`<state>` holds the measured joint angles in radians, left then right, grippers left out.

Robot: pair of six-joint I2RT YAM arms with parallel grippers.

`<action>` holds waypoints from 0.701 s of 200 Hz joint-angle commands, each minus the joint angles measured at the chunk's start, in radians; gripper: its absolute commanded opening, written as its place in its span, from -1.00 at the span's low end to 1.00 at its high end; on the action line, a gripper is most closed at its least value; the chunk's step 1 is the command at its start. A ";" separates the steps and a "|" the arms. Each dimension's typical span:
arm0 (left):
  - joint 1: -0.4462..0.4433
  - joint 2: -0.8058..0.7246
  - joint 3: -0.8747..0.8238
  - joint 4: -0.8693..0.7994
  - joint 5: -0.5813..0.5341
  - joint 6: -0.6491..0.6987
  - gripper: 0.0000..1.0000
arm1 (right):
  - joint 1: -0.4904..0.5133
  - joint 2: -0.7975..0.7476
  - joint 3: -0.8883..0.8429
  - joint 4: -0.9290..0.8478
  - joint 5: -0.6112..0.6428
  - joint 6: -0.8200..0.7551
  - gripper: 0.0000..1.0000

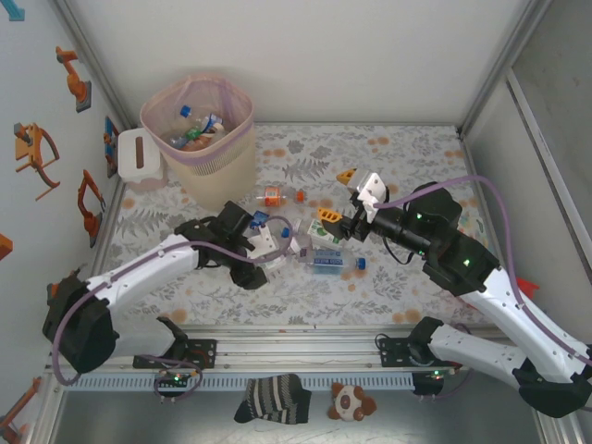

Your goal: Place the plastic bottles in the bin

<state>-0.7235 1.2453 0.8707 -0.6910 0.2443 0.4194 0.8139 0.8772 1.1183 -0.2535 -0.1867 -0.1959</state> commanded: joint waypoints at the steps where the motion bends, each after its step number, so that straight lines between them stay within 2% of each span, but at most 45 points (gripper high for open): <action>1: 0.039 -0.083 -0.005 0.025 0.065 -0.022 -0.03 | 0.000 -0.019 0.009 0.048 0.027 0.002 0.43; 31: 0.078 -0.192 -0.013 0.079 0.046 -0.055 -0.10 | 0.001 -0.014 0.020 0.046 0.026 -0.001 0.43; 53: 0.112 -0.234 0.012 0.117 -0.038 -0.125 -0.08 | 0.000 -0.014 0.025 0.043 0.025 -0.001 0.43; 73: 0.167 -0.225 0.083 0.087 -0.049 -0.172 -0.14 | 0.000 -0.015 0.029 0.043 0.024 -0.001 0.43; 105: 0.204 -0.184 0.218 0.030 -0.105 -0.207 -0.15 | 0.000 -0.017 0.031 0.040 0.024 0.000 0.43; 127: 0.227 -0.143 0.323 -0.008 -0.157 -0.228 -0.15 | 0.000 -0.021 0.034 0.037 0.026 0.001 0.43; 140: 0.235 -0.121 0.379 -0.011 -0.223 -0.241 -0.13 | 0.001 -0.023 0.035 0.036 0.026 0.001 0.43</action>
<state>-0.5076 1.0966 1.1576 -0.6643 0.1246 0.2295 0.8139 0.8734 1.1191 -0.2466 -0.1802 -0.1959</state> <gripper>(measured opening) 0.656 0.717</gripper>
